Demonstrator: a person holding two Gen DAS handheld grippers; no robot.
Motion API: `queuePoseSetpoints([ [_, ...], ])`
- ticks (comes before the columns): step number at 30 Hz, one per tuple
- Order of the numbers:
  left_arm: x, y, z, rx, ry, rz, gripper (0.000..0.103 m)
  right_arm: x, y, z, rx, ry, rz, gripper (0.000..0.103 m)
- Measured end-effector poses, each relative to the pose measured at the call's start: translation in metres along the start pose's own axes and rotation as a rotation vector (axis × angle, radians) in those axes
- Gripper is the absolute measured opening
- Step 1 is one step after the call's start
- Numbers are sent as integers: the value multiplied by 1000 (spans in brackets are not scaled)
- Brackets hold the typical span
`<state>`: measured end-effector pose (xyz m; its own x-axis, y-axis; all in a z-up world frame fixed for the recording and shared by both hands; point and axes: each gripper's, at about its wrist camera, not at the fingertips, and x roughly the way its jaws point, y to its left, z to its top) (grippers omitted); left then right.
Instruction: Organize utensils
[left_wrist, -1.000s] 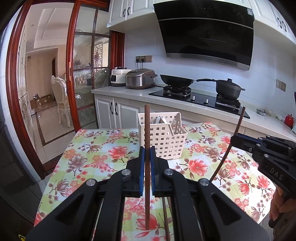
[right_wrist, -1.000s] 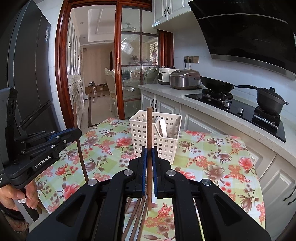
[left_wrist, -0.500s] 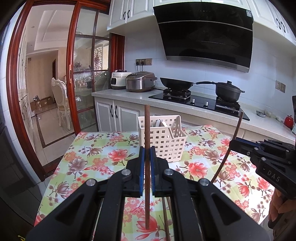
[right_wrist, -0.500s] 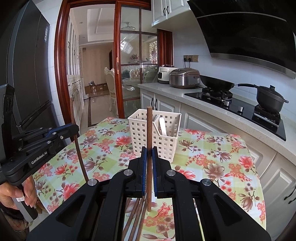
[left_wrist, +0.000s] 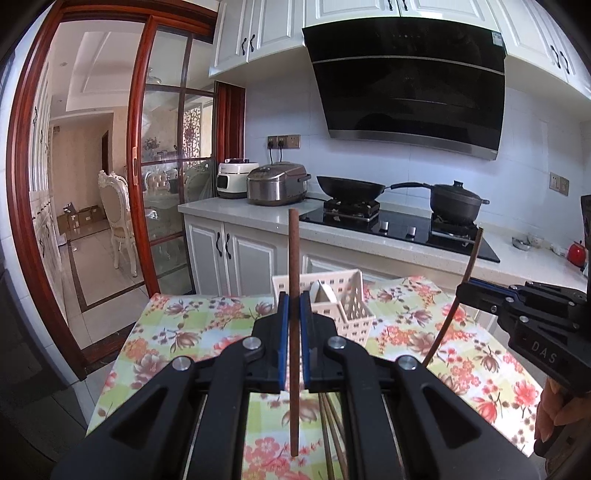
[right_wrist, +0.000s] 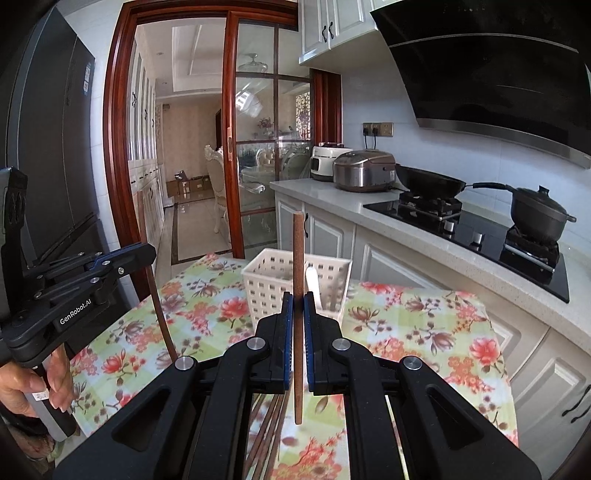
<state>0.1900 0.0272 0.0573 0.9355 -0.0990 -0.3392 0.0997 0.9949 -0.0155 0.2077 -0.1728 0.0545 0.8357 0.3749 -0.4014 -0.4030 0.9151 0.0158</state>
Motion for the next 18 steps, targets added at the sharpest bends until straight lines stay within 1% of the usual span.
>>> queuePoseSetpoints([
  [7,16,-1,38,15,-35,-12,6,10,-13,35,-5,-41,-21,7],
  [12,29,-4,63,23,-47,-21,6,26,-21,56,-15,-44,-28,7],
  [18,47,-4,107,1,-74,-36,6,37,-26,89,-27,-72,-38,7],
])
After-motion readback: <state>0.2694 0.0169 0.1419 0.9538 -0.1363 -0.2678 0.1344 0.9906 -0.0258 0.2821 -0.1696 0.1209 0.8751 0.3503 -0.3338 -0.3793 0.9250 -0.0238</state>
